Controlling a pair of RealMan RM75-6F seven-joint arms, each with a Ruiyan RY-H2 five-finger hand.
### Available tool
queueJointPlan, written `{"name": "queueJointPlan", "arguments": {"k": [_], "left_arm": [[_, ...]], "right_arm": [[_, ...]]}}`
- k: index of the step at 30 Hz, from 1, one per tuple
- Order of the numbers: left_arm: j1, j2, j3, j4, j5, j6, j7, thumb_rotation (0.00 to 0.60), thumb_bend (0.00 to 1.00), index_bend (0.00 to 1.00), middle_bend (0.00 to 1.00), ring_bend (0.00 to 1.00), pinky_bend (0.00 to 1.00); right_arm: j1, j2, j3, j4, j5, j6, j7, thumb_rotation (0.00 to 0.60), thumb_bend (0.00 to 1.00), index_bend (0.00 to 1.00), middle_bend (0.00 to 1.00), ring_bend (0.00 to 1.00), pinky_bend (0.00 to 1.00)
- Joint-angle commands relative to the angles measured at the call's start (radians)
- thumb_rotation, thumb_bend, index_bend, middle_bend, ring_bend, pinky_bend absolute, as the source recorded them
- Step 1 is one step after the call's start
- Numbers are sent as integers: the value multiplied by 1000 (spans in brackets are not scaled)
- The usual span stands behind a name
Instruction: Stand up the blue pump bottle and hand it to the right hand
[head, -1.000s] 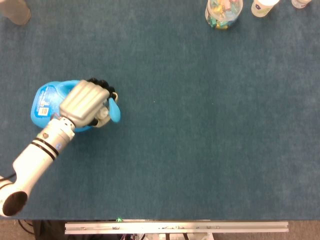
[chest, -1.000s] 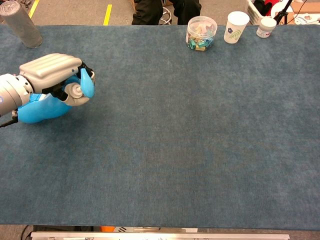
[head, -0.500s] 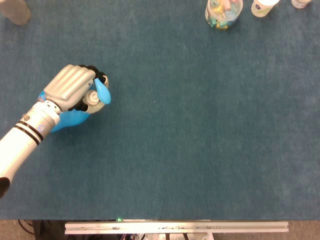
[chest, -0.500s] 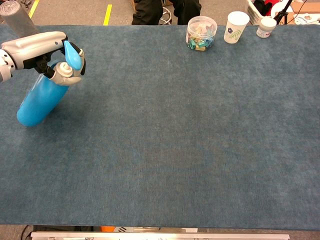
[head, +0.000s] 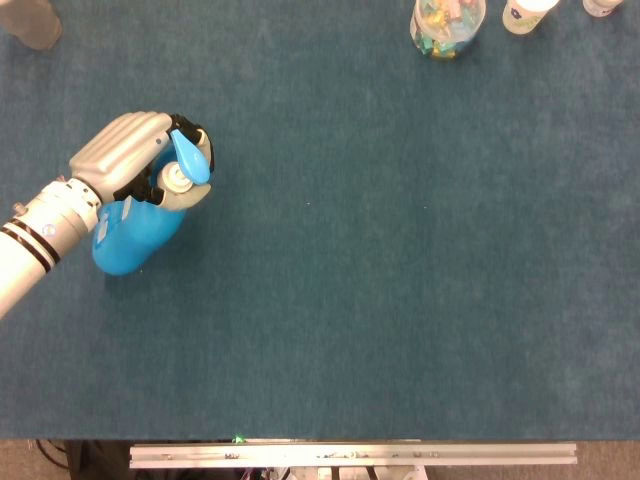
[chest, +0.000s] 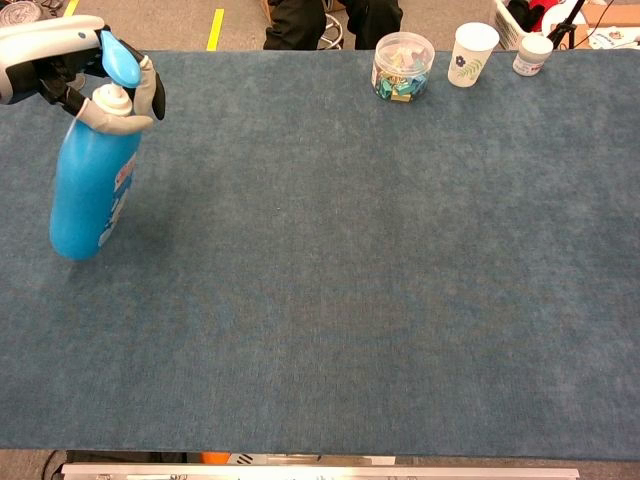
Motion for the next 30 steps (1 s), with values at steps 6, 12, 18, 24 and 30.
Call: {"name": "queueJointPlan", "arguments": {"k": [6,12,18,24,30], "left_arm": [[-30,-9,49,94,190,60,-350,600,381,758,461,320,389],[-47,-65,56,175,201,121,-494,600,380,734,450,305,380],[-65,-119,54,237,191,167,-663,600,381,715,437,293,360],[-66,-180,40,310,152,213,-761,600,381,715,435,287,348],[-56,-229,39,366,133,248,-730,600,380,714,434,284,342]], "right_arm": [[4,6,-5,-3,1,-2,-1,600,194,253,305,207,267],[-3,12,-10,-1,13,7,1,600,194,254,305,207,267],[-10,16,-15,1,16,15,8,600,194,254,305,207,267],[-18,20,-20,5,22,25,10,600,194,254,305,207,267],[-25,27,-24,6,21,32,14,600,194,254,305,207,267]]}}
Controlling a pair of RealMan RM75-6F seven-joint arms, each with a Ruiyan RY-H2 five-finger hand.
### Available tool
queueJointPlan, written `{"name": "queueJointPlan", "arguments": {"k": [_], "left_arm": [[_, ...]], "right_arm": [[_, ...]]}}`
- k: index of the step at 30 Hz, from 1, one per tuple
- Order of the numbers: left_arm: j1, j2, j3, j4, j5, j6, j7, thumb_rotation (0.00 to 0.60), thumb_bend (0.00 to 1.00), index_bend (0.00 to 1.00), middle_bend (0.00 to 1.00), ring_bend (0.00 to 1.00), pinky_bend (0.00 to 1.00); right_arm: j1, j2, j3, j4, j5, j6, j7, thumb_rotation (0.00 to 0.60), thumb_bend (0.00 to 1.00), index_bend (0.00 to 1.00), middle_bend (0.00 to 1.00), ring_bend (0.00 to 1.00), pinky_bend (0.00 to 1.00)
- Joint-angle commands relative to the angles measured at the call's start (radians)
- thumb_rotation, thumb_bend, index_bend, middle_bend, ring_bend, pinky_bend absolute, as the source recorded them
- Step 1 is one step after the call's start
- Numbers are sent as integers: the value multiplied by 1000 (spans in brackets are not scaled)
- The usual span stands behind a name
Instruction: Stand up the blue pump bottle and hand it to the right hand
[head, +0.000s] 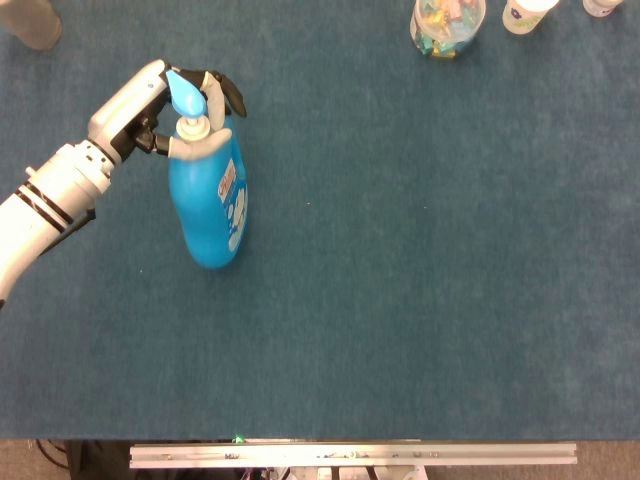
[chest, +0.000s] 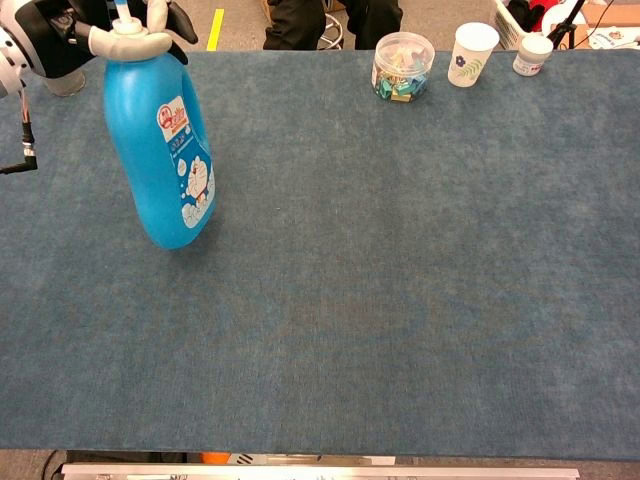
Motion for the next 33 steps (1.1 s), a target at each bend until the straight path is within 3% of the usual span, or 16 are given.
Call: {"name": "queueJointPlan", "arguments": {"k": [1,13,25,33], "left_arm": [[10,-23,-4,18,-17,25,31,600,381,714,434,283,342],[83,-99,-28,46,-96,125,230,600,380,707,431,273,337],[117,-148,-35,82,-105,165,215,600,381,676,419,247,316],[110,-127,-37,75,-84,163,199,600,388,458,266,113,259]], "right_arm": [[-1,1,0,1,0,1,2,600,194,254,305,207,267],[6,-9,-4,10,4,-12,5,600,194,254,305,207,267],[6,-11,-7,5,7,-10,-2,600,194,254,305,207,267],[5,-11,-9,9,6,-12,9,600,193,254,305,207,267]]}}
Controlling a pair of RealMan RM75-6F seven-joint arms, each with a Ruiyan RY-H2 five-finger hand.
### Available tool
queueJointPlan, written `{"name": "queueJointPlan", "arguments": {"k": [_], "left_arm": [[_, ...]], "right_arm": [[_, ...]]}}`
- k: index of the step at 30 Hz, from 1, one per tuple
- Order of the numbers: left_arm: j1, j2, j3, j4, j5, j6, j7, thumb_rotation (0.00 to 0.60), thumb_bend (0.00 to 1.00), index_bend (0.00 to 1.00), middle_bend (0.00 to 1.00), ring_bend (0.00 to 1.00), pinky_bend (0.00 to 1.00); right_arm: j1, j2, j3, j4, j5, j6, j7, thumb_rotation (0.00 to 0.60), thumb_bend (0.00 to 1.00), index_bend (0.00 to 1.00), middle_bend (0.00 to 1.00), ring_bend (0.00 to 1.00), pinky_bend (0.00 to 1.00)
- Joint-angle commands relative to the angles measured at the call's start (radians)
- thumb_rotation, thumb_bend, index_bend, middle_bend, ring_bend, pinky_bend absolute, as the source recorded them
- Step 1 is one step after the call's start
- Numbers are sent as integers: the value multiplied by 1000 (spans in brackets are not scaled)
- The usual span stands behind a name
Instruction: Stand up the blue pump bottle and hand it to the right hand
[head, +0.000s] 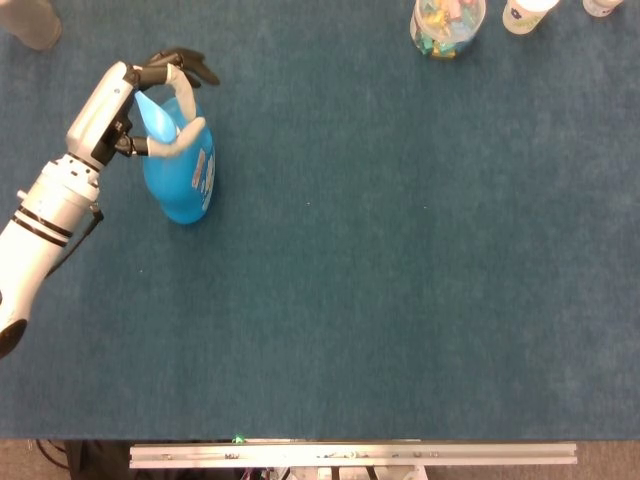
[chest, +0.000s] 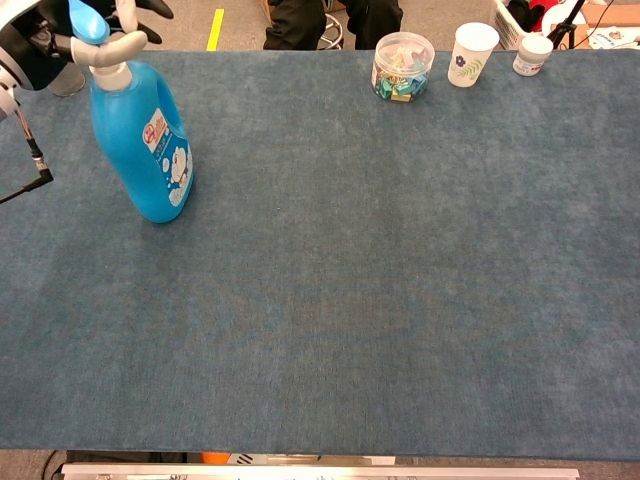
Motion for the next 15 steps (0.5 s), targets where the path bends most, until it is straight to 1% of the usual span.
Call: {"name": "queueJointPlan", "arguments": {"k": [1,4,7,8,12,15], "left_arm": [[-4,13,1,-10,7,-6,6,600,387,408,235,89,248],[-9,33,6,-28,13,-20,15,600,386,253,133,16,204],[-15,58,12,-51,12,-47,33,600,386,139,83,0,186],[-17,65,15,-58,11,-56,45,600,386,118,75,0,185],[-17,76,22,-74,8,-73,83,600,386,97,55,0,185],[-18,87,27,-90,10,-85,103,600,383,34,19,0,182]], "right_arm": [[1,-2,0,3,0,-2,4,600,193,254,305,207,267],[2,-3,0,6,0,-4,9,600,194,254,305,207,267],[3,-2,0,7,-2,-5,12,600,194,254,304,207,267],[2,-2,0,8,-3,-5,14,600,194,254,304,207,267],[1,-2,0,11,-5,-5,17,600,194,254,304,207,267],[0,-1,-1,11,-6,-3,19,600,194,254,305,207,267]]}}
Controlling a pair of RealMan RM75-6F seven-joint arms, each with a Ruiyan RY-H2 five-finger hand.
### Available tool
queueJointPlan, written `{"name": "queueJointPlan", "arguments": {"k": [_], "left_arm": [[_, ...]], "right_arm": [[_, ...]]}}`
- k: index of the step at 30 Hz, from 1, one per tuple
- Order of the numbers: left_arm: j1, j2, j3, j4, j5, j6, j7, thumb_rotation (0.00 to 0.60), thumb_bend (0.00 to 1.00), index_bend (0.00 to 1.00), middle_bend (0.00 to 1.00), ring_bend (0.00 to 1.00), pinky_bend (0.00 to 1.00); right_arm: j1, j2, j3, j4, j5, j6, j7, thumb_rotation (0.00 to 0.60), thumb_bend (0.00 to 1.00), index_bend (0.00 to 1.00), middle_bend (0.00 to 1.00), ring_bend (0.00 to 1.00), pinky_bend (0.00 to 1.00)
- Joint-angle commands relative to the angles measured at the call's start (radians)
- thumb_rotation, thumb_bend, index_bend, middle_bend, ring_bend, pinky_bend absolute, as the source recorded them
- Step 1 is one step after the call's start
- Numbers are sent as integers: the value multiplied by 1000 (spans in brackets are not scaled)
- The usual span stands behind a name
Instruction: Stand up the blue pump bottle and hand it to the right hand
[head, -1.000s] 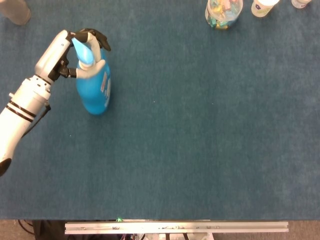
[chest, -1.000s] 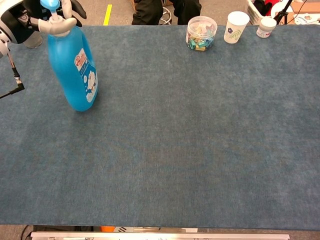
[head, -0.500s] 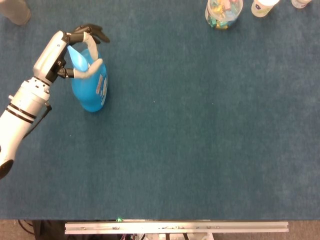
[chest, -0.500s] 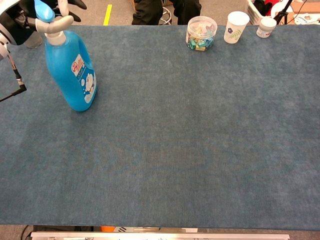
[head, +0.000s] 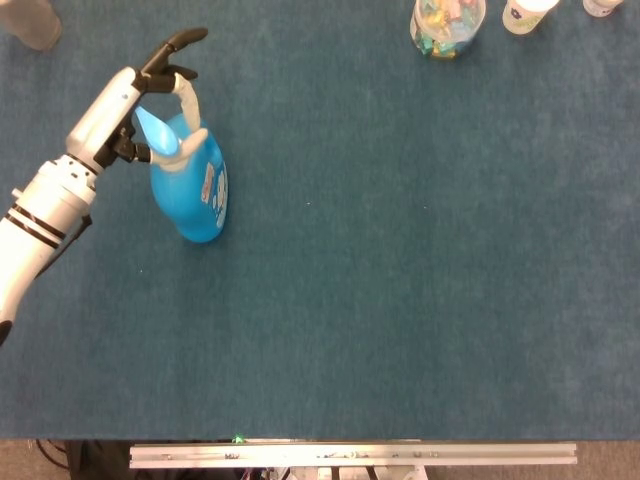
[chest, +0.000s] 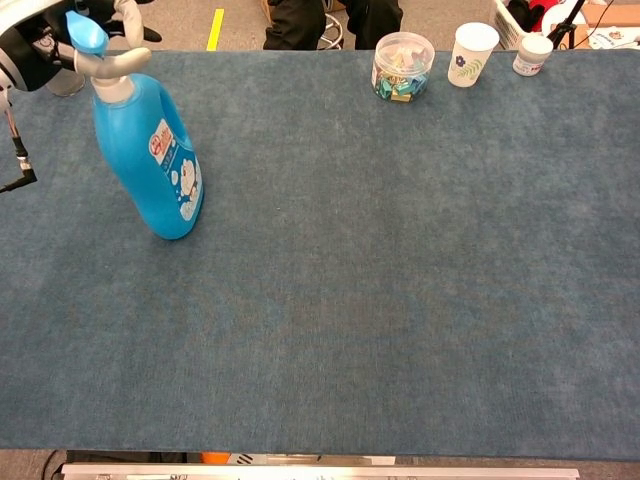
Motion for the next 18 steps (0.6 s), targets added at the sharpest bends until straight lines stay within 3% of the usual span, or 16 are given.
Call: {"name": "queueJointPlan", "arguments": {"k": [1,5,12,18], "left_arm": [[-3,14,7,-16,5,-12,25,600,378,17,10,0,178],[-12,30,12,-34,14,-28,52,587,327,0,0,0,152],[-20,52,10,-66,10,-45,58,374,261,0,0,0,148],[-21,75,7,-103,8,-49,50,342,258,0,0,0,148]], "right_arm": [[-1,0,0,1,-2,2,1,600,194,254,305,207,267],[-2,0,0,2,-3,4,4,600,194,254,305,207,267],[-3,-3,1,7,-1,6,8,600,195,254,305,207,267],[-4,-3,1,11,-1,8,15,600,195,253,305,207,267]]}}
